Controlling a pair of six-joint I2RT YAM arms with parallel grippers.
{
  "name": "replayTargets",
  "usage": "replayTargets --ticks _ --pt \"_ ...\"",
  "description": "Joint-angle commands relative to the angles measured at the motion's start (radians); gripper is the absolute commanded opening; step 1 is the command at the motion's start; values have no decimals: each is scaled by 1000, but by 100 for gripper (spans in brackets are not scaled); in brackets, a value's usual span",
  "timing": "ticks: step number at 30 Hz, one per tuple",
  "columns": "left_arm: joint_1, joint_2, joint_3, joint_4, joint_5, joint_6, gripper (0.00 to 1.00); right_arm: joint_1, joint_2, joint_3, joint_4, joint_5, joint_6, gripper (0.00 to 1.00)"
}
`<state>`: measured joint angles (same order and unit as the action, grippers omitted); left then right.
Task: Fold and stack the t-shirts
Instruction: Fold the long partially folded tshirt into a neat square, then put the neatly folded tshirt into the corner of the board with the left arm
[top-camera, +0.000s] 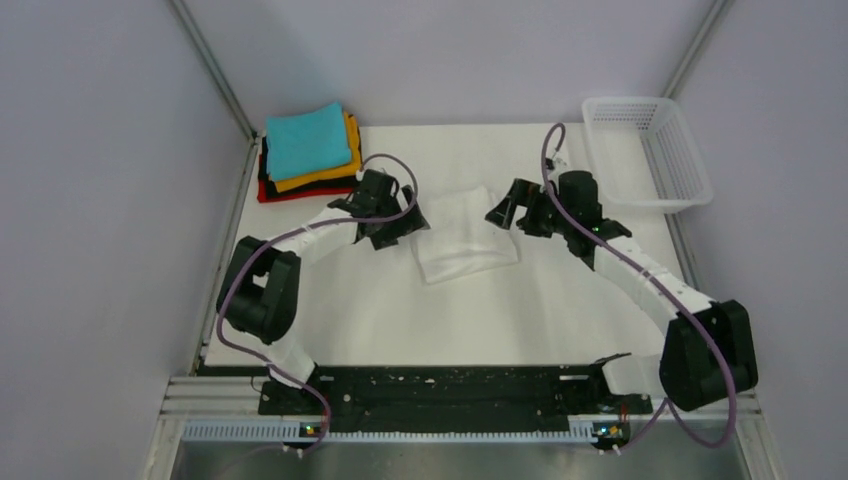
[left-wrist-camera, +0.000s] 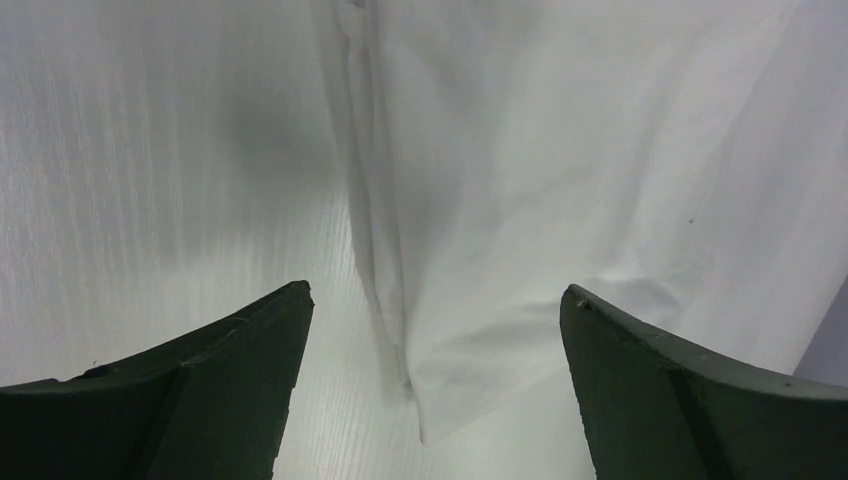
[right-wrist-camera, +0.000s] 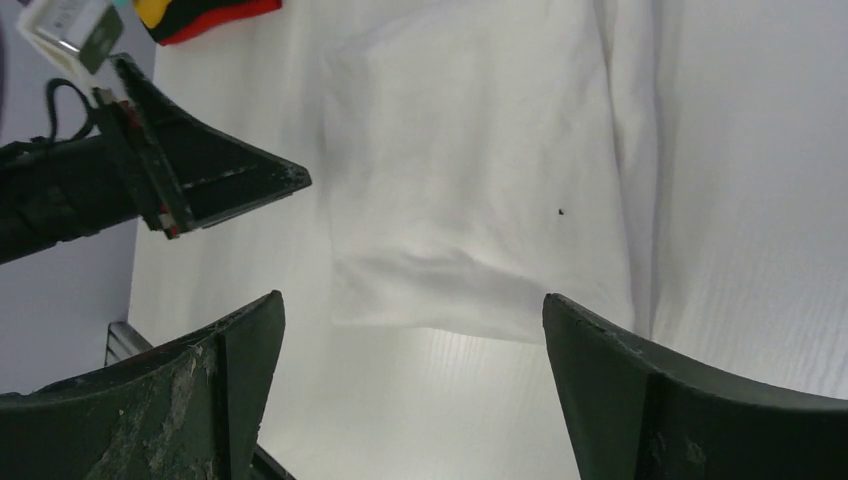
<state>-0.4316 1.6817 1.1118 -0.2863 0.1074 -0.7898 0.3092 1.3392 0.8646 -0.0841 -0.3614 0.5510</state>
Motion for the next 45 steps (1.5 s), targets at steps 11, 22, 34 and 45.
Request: replayTargets --ticks 11,22,34,45 --pt "-112 218 175 -192 -170 -71 75 -7 -218 -165 -147 288 -63 99" --pt "-171 399 370 -321 -296 -108 56 -8 -298 -204 -200 341 -73 99" --pt "-173 553 693 -500 -485 116 0 -7 -331 -195 -247 426 -121 99" --pt "-92 463 768 -352 -814 602 0 -7 -375 -185 -269 496 -163 99"
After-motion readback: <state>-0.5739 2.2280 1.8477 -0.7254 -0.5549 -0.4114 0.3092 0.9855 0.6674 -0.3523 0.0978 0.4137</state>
